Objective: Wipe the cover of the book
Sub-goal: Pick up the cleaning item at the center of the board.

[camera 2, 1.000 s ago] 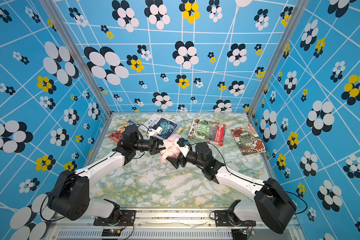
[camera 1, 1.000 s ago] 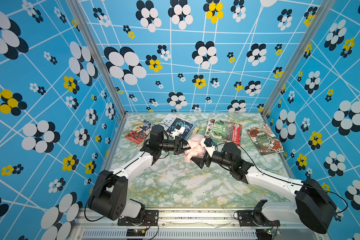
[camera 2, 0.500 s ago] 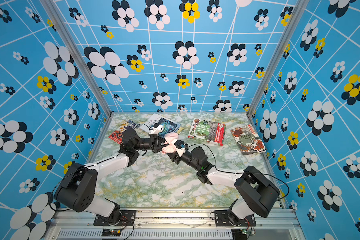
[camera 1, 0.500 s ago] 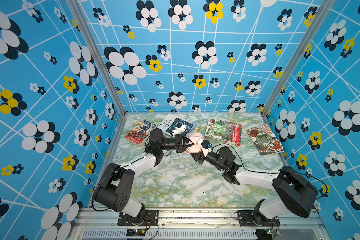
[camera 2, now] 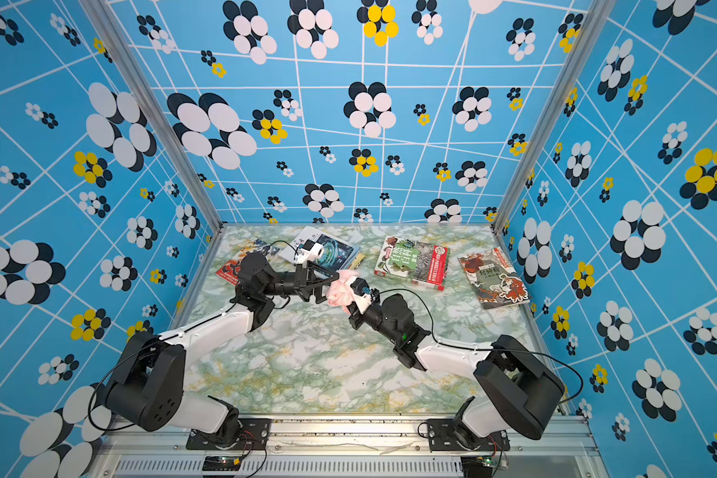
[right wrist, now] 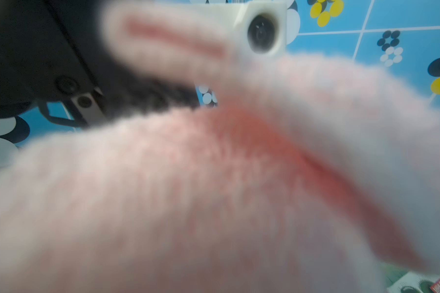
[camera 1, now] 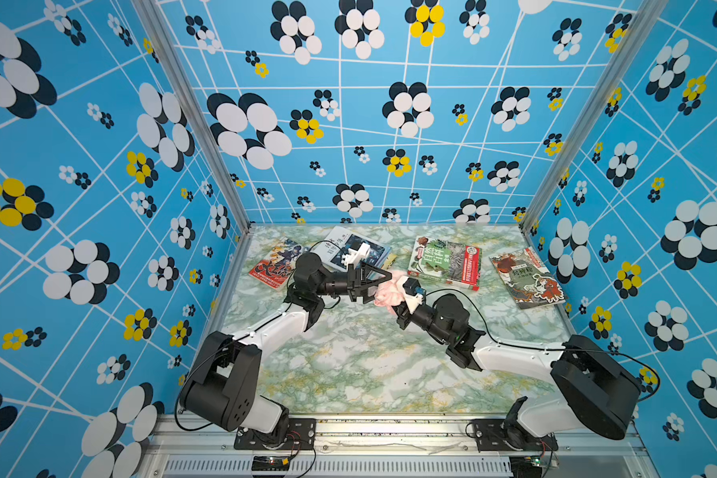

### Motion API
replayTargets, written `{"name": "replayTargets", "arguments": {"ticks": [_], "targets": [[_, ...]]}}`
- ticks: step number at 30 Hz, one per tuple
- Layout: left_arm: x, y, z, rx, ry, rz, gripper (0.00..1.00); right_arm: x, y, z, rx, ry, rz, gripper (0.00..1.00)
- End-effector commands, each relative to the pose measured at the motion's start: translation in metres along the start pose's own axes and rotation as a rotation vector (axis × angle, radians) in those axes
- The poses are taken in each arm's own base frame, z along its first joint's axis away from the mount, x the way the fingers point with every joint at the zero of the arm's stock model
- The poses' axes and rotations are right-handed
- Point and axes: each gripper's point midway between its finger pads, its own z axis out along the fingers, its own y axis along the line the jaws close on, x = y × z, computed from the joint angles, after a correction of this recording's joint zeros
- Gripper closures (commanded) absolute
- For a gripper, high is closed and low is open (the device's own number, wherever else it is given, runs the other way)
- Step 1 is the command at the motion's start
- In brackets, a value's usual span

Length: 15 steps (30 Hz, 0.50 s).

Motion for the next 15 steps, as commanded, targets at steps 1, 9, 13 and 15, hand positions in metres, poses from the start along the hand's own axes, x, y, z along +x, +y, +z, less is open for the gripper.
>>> {"name": "replayTargets", "arguments": {"ticks": [1,9,13,15], "targets": [[-0.016,0.024,-0.029,-0.111,-0.078,-0.041,0.01,-0.055,-0.015,-0.009,0.060,-0.112,0.078,1.00],[-0.075,0.091,-0.085,-0.591,-0.341,0.045,0.01,-0.033,-0.025,-0.013,0.117,0.164,0.235,1.00],[-0.115,0.130,-0.115,-0.857,-0.445,0.073,0.01,-0.022,-0.034,-0.015,0.171,0.292,0.263,1.00],[-0.136,0.149,-0.137,-1.001,-0.516,0.075,0.01,-0.016,-0.039,-0.015,0.190,0.350,0.286,1.00]]}}
